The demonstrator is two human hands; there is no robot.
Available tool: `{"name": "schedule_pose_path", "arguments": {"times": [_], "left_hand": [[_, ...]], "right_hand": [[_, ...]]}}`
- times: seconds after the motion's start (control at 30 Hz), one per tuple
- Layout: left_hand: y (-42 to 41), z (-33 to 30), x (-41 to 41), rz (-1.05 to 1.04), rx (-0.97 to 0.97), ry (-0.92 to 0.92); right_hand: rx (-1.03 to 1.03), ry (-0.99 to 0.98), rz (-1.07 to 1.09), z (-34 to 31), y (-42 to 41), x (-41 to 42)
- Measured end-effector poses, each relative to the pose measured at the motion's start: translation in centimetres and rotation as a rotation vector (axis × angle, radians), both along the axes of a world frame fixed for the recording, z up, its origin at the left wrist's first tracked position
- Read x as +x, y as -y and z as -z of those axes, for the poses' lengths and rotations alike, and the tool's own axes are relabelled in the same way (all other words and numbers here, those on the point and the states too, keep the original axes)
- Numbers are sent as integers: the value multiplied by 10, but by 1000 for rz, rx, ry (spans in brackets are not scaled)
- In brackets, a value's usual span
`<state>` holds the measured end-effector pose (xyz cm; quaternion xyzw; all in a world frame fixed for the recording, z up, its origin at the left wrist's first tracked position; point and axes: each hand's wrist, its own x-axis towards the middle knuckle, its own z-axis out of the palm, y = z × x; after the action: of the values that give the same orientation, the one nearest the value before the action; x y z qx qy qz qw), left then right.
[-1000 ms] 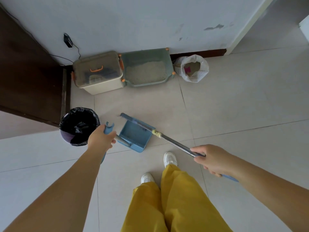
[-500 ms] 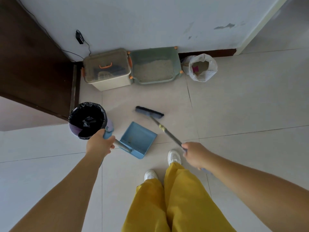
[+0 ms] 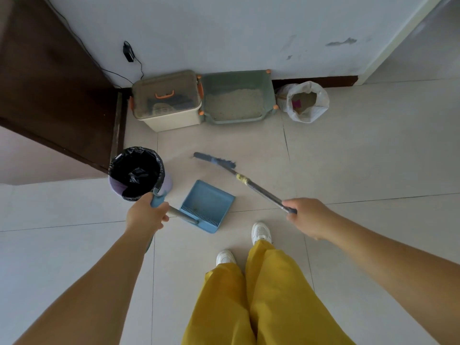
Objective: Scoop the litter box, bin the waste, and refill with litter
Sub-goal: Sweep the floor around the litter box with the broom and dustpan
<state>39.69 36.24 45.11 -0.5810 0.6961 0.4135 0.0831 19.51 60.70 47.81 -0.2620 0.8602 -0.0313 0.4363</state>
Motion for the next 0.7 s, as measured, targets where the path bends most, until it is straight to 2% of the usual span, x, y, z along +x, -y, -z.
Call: {"name": "schedule_pose_path", "arguments": {"times": [0.13,0.3,0.43,0.57,0.7], "left_hand": [[-1,-1,9,-4,7,12],[-1,7,16,-21,10,-5],[2,12,14,-75,40,-33],[5,10,12,-196,194,-157],[5,-4,8,-271,439,-265]], "right_hand": [[58,-32,-43,27,20,7],[131,149,-76,26,6,56],[73,318,66,-9,-8,55],[23,265,135,-29,-14,41],[-39,255,284,-35,-13,33]]}}
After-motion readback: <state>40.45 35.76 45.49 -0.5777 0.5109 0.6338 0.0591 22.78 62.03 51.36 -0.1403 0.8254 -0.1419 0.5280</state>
